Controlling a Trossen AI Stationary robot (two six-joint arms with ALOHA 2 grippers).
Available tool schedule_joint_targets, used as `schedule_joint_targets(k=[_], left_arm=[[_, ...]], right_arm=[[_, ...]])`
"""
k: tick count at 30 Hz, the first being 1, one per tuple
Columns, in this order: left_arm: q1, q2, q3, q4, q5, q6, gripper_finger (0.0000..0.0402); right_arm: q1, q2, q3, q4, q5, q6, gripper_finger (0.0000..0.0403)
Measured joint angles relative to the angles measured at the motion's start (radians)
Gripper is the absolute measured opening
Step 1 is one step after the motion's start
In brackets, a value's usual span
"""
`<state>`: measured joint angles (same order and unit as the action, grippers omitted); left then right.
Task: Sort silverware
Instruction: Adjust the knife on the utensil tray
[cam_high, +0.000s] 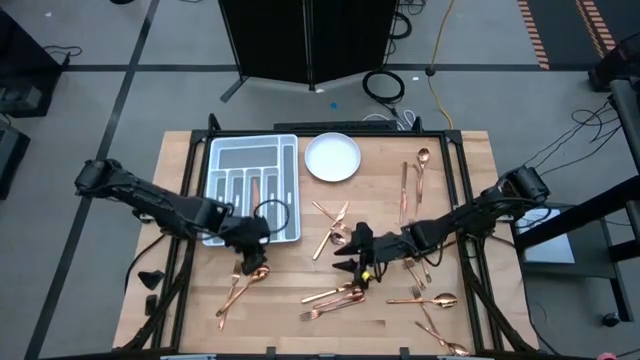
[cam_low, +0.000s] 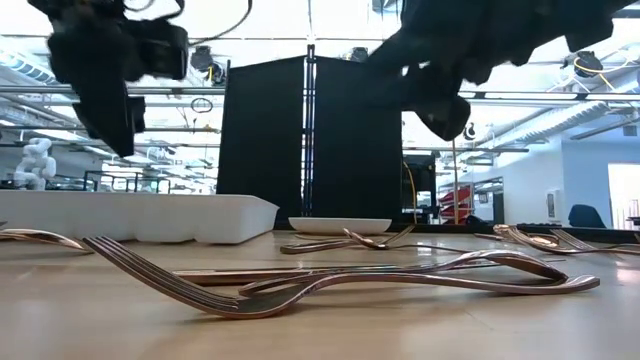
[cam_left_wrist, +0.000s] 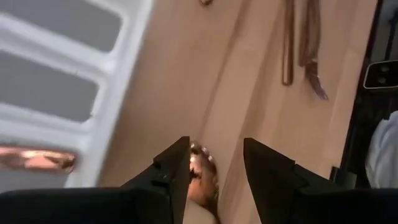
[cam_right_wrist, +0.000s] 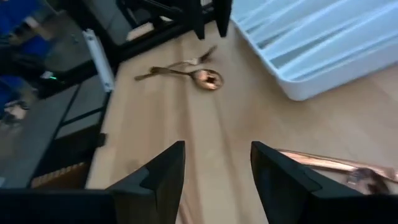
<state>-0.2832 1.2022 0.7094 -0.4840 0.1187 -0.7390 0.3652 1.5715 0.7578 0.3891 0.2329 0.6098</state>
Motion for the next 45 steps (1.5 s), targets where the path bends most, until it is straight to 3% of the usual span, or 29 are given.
schedule_joint_targets(k=[7, 12, 19, 24, 31, 35, 45], left_arm=[[-0.121, 0.002, 0.0, 0.167, -0.272, 0.012, 0.0143], [-0.139, 0.046, 0.0, 0.346, -0.451, 0.049, 0.0143], [-0.097, 0.221, 0.012, 0.584, -0.447, 0.146, 0.0143], [-0.081, 0.298, 0.061, 0.581, -0.499, 0.122, 0.0143], [-0.056, 0.46, 0.186, 0.578, -0.583, 0.125, 0.0143], [-0.037, 0.571, 0.256, 0.575, -0.641, 0.121, 0.0143], [-0.033, 0.716, 0.347, 0.479, -0.628, 0.118, 0.0143]], right_arm=[[0.048, 0.0, 0.0, -0.027, -0.001, -0.034, 0.0174], [0.056, 0.0, 0.0, -0.078, 0.001, -0.051, 0.0174], [0.059, 0.0, 0.0, -0.158, 0.023, -0.051, 0.0174], [0.059, 0.0, 0.0, -0.162, 0.036, -0.092, 0.0174], [0.023, 0.0, 0.0, -0.157, 0.163, -0.162, 0.0173], [0.002, 0.0, 0.0, -0.162, 0.161, -0.193, 0.0174], [-0.006, 0.0, -0.001, -0.218, 0.159, -0.208, 0.0173]])
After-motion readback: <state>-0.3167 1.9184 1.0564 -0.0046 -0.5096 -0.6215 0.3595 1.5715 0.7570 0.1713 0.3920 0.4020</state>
